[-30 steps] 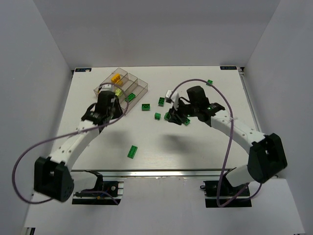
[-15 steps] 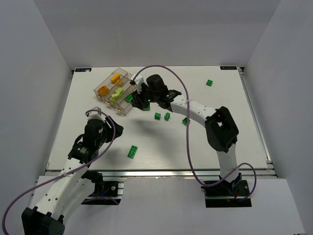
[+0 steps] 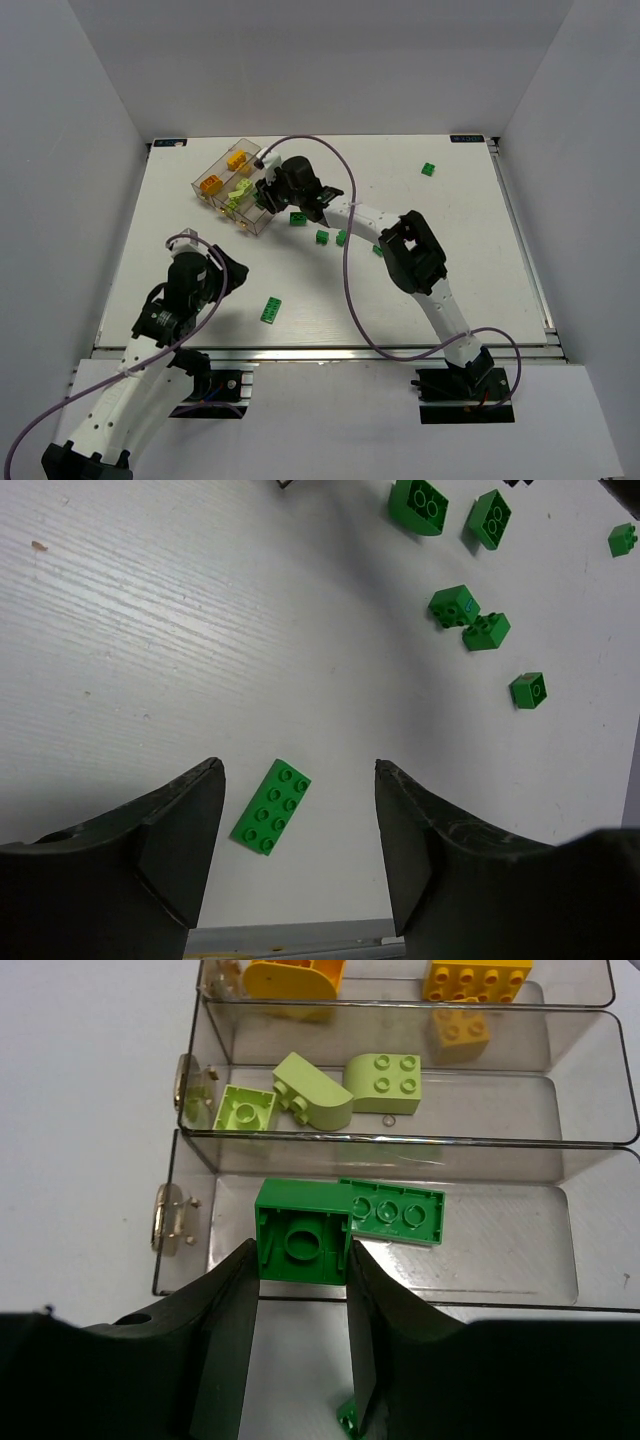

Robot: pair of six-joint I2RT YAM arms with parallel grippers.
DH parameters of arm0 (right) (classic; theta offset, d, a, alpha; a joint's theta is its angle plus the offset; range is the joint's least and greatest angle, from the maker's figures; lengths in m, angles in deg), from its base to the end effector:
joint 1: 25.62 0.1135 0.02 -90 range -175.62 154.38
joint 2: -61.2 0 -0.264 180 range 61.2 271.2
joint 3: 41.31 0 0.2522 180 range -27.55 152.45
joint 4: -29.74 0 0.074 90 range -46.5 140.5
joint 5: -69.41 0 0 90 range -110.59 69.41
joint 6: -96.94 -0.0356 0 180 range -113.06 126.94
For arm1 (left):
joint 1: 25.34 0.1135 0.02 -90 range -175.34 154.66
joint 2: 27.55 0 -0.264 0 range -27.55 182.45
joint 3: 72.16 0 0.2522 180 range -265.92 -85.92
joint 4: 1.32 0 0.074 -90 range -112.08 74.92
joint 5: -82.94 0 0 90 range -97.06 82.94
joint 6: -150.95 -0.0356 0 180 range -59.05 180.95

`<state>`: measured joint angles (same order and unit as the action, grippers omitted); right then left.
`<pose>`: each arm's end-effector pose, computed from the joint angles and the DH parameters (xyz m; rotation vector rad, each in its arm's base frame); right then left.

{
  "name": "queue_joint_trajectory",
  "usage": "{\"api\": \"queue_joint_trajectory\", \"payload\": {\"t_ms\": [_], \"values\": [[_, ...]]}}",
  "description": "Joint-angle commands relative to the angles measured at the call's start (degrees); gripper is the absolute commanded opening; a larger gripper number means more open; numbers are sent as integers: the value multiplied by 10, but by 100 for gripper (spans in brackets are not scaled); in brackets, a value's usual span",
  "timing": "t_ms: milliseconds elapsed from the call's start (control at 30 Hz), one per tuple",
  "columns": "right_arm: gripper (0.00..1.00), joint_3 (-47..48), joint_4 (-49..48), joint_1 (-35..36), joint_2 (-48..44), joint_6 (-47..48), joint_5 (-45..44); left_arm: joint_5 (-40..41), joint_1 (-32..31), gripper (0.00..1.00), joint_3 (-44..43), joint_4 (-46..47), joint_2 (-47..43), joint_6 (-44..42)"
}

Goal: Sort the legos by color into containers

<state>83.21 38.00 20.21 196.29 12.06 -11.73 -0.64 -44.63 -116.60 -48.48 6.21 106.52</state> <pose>0.3850 0.4042 0.2184 -0.9326 1.7071 0.6245 0.1300 -0.0413 0.2419 -0.5731 2.1754 -0.5017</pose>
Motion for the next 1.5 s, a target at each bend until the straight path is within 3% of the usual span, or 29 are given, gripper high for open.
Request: {"api": "queue_joint_trajectory", "payload": {"t_ms": [0,67,433,500,567,667,733,833,933,1033,1200,1467], "values": [[14,28,-58,1,8,14,-24,5,1,71,-1,-23,-9,21],[30,26,-62,1,14,23,-26,-2,1,75,-3,-21,-5,23],[73,23,-61,-9,-12,74,-18,-18,1,83,-22,-36,91,19],[89,14,-51,-13,-42,95,-7,-18,-6,88,-30,-44,126,19],[90,2,-15,-28,-67,117,40,-5,-30,98,-43,-45,144,22],[89,-15,50,-63,-121,132,179,32,-80,98,-71,-49,186,23],[82,-75,54,-93,-182,147,288,46,-110,98,-94,-50,232,18],[70,-142,78,-122,-264,187,363,62,-178,98,-116,-53,305,15],[61,-225,120,-144,-339,232,389,95,-214,98,-155,-82,379,15],[58,-316,138,-167,-413,248,397,127,-251,98,-193,-115,426,11],[61,-452,152,-187,-531,263,389,160,-278,98,-235,-141,494,-6],[62,-554,160,-199,-636,241,390,162,-279,97,-245,-108,539,-43]]}}
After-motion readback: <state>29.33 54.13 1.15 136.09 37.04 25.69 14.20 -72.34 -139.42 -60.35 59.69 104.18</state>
